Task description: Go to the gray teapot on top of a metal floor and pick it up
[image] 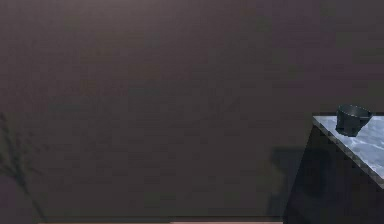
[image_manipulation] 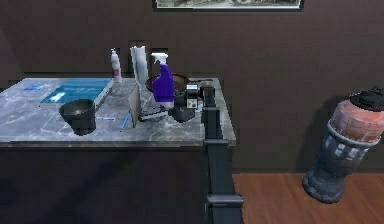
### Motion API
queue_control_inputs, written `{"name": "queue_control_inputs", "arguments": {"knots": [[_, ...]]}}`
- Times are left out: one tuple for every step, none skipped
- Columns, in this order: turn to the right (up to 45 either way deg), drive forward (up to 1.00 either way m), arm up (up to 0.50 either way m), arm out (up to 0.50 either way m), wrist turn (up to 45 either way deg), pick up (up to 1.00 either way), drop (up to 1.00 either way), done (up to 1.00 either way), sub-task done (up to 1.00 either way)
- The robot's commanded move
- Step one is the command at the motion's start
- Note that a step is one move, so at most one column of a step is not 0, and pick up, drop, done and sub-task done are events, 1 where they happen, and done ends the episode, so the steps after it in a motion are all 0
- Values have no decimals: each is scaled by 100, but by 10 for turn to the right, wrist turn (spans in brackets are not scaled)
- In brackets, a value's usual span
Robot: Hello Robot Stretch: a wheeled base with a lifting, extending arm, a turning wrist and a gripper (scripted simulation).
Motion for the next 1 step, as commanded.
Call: {"name": "queue_control_inputs", "arguments": {"knots": [[0,0,0,0,0,100,0,0,0]]}}
